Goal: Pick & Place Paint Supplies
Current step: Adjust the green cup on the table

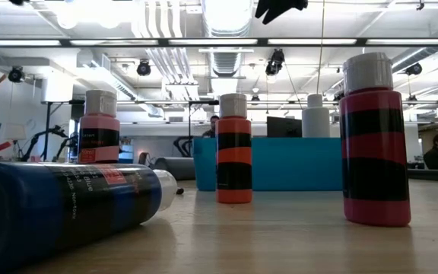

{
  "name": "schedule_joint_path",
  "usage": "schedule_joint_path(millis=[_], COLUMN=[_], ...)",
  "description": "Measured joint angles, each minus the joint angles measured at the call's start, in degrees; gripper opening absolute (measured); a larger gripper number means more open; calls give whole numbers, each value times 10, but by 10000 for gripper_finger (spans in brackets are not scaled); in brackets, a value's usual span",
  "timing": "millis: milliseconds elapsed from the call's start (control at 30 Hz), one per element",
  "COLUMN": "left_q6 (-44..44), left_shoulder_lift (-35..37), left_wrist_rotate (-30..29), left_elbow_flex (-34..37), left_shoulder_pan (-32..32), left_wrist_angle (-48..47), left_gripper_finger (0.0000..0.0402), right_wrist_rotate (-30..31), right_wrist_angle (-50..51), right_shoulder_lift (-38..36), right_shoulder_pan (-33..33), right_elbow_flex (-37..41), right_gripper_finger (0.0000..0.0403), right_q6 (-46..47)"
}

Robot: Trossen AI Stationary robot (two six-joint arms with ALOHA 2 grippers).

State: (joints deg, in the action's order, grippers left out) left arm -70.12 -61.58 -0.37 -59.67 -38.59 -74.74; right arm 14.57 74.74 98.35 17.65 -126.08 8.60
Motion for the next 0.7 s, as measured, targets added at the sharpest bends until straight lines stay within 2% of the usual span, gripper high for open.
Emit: schedule_joint_path(millis=[233, 700], left_q6=[-5, -21], left_shoulder_lift=[0, -11], left_wrist_rotate=[16, 34], left_elbow_flex=[12, 50], left_shoulder_pan=[30, 33], left_wrist_angle=[3, 21], left_gripper_finger=[197, 193], right_wrist_rotate=[0, 0], right_wrist_angle=[2, 4], right_shoulder_lift=[0, 0], right_shoulder_pan=[0, 8], right_elbow_flex=[0, 0], right_gripper_finger=[166, 151], right_q6=[-11, -18])
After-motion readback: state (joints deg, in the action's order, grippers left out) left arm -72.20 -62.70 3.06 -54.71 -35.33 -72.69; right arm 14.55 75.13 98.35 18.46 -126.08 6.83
